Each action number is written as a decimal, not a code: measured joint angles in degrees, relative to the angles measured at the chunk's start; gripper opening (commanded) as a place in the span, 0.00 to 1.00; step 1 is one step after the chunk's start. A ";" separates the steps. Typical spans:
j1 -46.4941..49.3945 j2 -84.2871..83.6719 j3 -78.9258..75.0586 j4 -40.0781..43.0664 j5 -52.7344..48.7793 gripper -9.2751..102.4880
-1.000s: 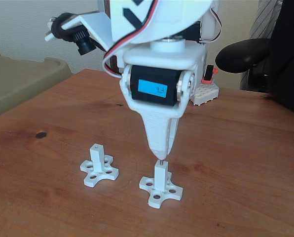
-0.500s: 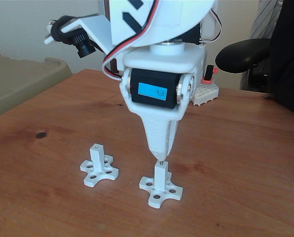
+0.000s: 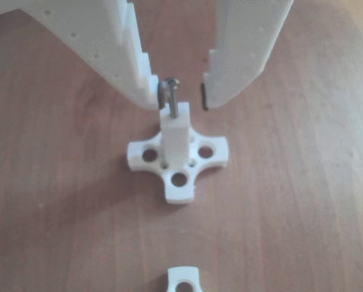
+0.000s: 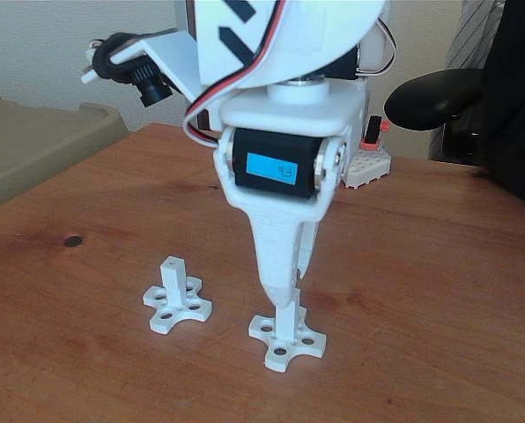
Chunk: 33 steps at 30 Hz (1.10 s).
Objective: Grab the screw and set it in the hole.
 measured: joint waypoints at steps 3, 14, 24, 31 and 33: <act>0.00 0.00 0.00 1.05 0.00 0.24; 3.34 0.09 0.00 3.43 -2.29 0.28; 5.80 5.27 0.00 6.06 -4.66 0.13; 6.06 11.78 5.80 3.16 -6.24 0.04; 6.06 13.36 7.12 2.55 -6.24 0.04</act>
